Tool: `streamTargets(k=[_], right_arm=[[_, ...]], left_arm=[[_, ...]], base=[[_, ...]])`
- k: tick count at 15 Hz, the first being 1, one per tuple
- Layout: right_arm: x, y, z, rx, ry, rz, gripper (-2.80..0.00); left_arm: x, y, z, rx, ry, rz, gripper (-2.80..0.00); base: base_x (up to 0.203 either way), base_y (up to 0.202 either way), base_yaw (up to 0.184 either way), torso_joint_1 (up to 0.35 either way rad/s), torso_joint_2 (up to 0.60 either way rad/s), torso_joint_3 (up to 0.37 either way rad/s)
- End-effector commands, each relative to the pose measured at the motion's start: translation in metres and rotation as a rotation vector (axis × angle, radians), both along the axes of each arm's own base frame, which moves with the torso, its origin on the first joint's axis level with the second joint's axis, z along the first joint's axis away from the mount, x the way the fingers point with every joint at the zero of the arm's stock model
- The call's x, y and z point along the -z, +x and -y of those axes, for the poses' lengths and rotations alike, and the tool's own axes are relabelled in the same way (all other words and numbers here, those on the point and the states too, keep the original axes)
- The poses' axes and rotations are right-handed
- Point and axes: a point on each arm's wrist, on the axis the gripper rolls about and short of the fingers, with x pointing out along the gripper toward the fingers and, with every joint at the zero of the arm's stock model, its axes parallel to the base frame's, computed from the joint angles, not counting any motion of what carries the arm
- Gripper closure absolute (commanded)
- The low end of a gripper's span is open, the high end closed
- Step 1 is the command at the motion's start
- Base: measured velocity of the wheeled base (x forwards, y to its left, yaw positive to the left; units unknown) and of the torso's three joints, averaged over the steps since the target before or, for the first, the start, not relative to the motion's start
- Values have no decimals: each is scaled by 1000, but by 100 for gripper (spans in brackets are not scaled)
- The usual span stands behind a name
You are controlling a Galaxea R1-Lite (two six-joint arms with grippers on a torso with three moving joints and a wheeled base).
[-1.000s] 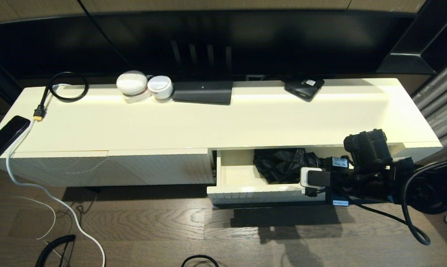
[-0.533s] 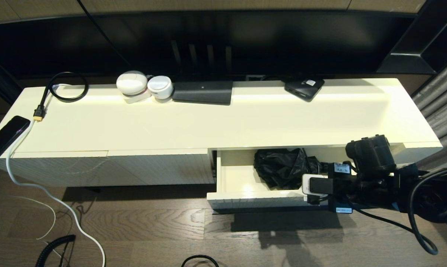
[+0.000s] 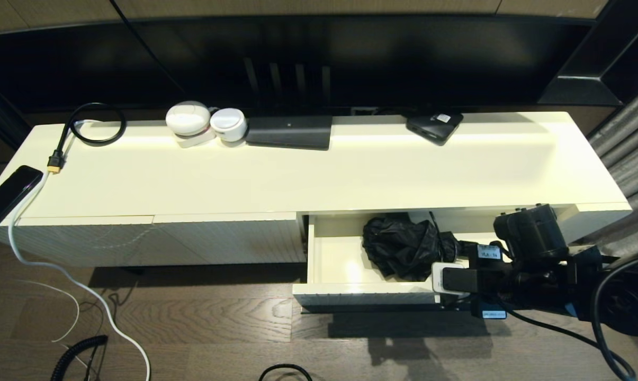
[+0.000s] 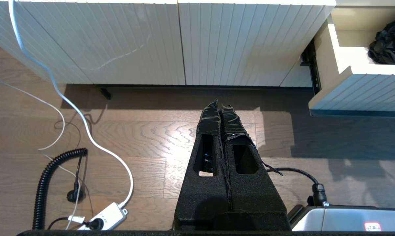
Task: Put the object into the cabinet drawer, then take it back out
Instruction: Open the drawer
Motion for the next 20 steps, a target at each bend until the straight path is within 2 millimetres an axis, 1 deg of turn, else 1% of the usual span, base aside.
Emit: streamTargets(k=[1,6,8,9,10,11,13,14,16,18,20], right_arm=[[1,-5,1,-9,-6,-9,0],[2,-12,4,-9,-9,-13,0],[2,-13,4,-10,-9,-15,0],[-1,-12,4,-9,-4,-2,0],[-7,-10,4,-5,5,21,0],[-18,-9,3,5,29,61,0],[-49,-10,5,44,92,148,0],[-62,-14,8,57,107,171,0],[-86,-30,16,75,111,169,0],[-102,-45,28,110,108,138,0],[-103,-45,33,224,145,104,0]], left_arm=[[0,0,0,0,0,-1,0],[0,0,0,0,0,0,0],[0,0,0,-1,0,-1,0],[0,0,0,0,0,0,0],[0,0,0,-1,0,0,0],[0,0,0,0,0,0,0],[0,0,0,-2,0,0,0],[0,0,0,0,0,0,0],[0,0,0,-1,0,-1,0],[0,0,0,-2,0,0,0],[0,0,0,0,0,0,0]], base=[[0,0,0,0,0,0],[0,0,0,0,0,0],[0,0,0,0,0,0],[0,0,0,0,0,0],[0,0,0,0,0,0],[0,0,0,0,0,0],[0,0,0,0,0,0],[0,0,0,0,0,0],[0,0,0,0,0,0],[0,0,0,0,0,0],[0,0,0,0,0,0]])
